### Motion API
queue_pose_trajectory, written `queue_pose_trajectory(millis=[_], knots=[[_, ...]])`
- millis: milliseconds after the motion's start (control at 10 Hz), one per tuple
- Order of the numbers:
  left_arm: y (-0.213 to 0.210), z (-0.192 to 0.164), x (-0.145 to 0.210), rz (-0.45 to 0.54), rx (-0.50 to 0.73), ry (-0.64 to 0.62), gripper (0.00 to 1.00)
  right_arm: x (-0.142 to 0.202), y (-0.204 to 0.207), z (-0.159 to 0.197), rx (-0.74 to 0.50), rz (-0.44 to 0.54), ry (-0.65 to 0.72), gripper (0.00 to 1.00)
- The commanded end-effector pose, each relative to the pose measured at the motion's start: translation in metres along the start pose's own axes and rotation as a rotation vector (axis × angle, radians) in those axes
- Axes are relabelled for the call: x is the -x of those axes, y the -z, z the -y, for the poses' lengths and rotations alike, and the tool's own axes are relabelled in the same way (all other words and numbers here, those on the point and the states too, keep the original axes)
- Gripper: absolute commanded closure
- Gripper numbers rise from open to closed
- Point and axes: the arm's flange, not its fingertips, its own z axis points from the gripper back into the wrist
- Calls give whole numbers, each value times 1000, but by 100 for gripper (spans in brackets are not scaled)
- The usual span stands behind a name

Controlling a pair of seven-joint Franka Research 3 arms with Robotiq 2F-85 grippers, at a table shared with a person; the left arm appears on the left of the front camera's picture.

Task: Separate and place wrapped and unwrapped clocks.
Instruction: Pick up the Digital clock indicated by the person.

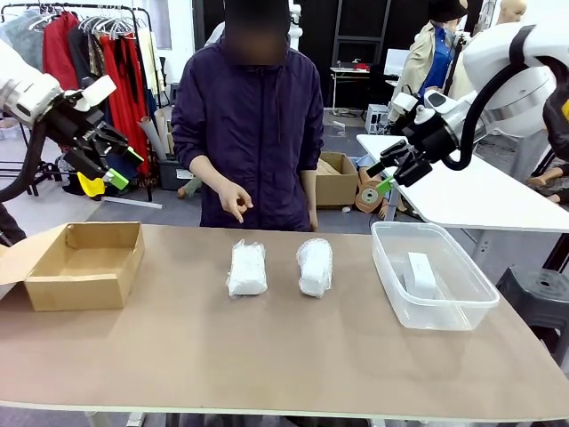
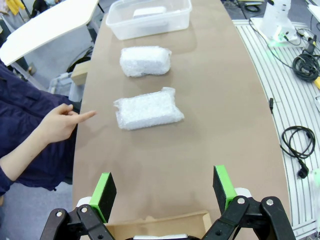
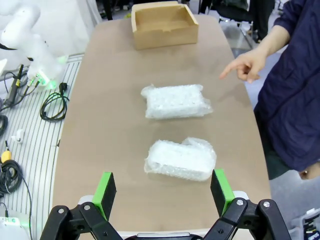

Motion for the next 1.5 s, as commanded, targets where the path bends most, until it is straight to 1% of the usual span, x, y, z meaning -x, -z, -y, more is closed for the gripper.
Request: queue_pose_trajectory(millis=[0, 1100, 1200, 1300, 1400], knots=[[-1, 4, -1, -2, 2, -2, 0, -2, -1, -2, 1, -5, -5, 0], [0, 0, 0, 0, 0, 0, 0, -2, -1, -2, 1, -5, -5, 0], [12, 1, -5, -81, 23, -73, 0, -2, -1, -2, 1, -5, -5, 0], [24, 2, -17, -163, -8, -155, 0, -2, -1, -2, 1, -5, -5, 0], [42, 3, -34, -219, -81, -245, 0, -2, -1, -2, 1, -5, -5, 0]])
